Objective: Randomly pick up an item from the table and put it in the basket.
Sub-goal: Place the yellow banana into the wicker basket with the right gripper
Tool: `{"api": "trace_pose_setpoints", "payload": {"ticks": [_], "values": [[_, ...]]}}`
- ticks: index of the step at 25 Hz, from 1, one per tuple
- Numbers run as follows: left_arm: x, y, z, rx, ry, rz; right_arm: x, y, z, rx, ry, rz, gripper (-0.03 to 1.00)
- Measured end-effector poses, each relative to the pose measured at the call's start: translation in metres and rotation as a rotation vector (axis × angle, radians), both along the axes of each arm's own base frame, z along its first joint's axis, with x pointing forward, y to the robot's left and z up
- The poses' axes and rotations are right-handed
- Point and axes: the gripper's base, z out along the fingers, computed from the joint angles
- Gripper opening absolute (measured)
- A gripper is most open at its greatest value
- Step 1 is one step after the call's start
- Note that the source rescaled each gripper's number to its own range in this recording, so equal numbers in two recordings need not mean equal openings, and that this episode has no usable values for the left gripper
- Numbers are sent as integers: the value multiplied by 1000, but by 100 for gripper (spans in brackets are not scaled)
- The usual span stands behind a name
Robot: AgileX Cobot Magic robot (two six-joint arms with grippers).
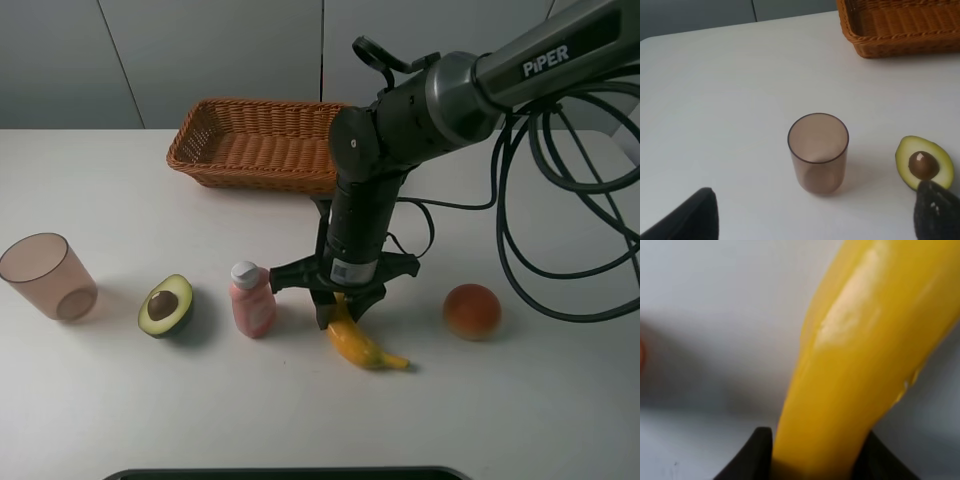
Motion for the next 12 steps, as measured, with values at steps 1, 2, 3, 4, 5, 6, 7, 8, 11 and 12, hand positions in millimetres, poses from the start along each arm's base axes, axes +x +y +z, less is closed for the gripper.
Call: {"api": "trace_pose_setpoints", "payload": {"ticks": [1, 2, 3, 4, 5, 6, 7, 8, 11, 12], "values": [[0, 0, 0, 0, 0, 0, -1, -1, 4, -3, 9, 5, 1], [0, 0, 0, 0, 0, 0, -1, -1, 13, -2, 6, 14, 1], [0, 0, 0, 0, 0, 0, 1, -1, 23, 3, -6, 23, 1], [0, 0, 0, 0, 0, 0, 3, 0, 38, 19, -39, 35, 1], [0, 0, 0, 0, 0, 0, 6, -1, 54, 34, -72, 42, 1], [0, 0, 0, 0, 0, 0, 9, -2, 71, 47, -106, 52, 1], [0, 0, 0, 0, 0, 0, 13, -3, 90, 65, -152, 61, 1], [0, 0, 0, 0, 0, 0, 15, -5, 107, 74, -192, 71, 1], [0, 0, 0, 0, 0, 0, 27, -8, 158, 89, -342, 108, 1], [0, 0, 0, 0, 0, 0, 30, -9, 171, 85, -393, 135, 1]]}}
